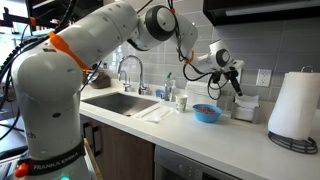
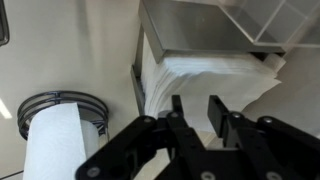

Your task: Remove one napkin from the silver napkin holder and put it on the counter next to the paper cup on the left

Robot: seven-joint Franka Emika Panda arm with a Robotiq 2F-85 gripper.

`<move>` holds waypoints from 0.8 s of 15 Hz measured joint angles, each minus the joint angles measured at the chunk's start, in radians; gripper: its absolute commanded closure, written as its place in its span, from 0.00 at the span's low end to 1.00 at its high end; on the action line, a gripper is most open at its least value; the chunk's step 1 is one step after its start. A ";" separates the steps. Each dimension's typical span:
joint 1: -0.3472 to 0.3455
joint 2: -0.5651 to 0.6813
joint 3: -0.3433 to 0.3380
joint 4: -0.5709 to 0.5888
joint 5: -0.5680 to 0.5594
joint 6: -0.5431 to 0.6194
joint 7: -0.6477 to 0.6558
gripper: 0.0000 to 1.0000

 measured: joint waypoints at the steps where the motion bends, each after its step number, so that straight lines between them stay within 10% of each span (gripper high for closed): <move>1: 0.000 0.003 0.005 0.001 0.003 0.004 0.004 0.75; 12: -0.001 0.036 0.013 0.027 0.005 0.008 0.021 0.75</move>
